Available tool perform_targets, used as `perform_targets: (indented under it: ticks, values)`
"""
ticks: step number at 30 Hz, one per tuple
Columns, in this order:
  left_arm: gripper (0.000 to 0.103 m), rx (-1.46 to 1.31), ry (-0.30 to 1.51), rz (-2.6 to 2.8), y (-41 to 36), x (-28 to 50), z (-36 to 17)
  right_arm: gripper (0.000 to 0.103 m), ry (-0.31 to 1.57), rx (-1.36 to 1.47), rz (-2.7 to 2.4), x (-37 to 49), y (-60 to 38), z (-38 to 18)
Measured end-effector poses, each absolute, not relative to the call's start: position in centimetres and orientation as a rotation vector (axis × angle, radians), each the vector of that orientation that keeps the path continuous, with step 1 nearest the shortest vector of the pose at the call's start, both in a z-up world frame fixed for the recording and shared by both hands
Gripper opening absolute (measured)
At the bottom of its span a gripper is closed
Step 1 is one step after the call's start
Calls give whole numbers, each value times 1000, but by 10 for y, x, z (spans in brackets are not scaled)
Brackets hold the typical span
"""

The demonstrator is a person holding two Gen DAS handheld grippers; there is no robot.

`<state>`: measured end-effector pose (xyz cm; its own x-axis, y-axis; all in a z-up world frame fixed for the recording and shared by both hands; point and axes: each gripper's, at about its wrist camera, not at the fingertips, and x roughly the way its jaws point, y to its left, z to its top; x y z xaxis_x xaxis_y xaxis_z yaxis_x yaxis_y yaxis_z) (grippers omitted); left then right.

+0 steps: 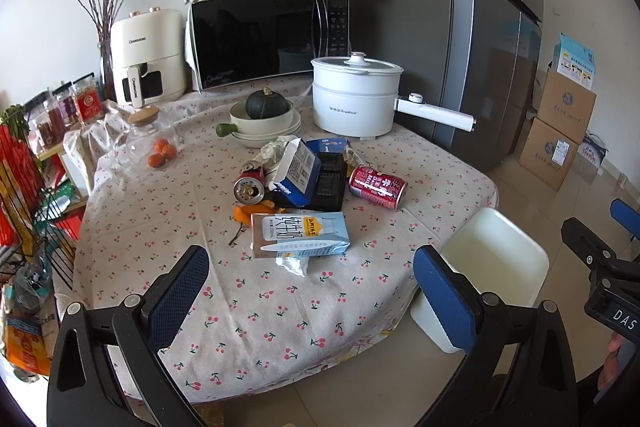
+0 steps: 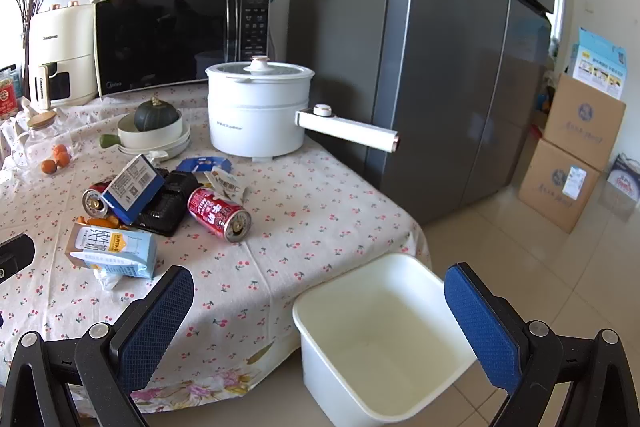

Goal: Collect trash

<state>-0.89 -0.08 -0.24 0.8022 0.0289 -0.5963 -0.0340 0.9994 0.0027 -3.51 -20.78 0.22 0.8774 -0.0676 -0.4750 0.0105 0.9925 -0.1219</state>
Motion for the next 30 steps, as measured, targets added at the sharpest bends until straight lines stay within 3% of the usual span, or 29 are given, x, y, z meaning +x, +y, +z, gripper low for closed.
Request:
perform_targets:
  ticks: [30]
  values:
    - [103,-5,633,49,2,-8,-3,103,499,-102,-41,-34,-208,2]
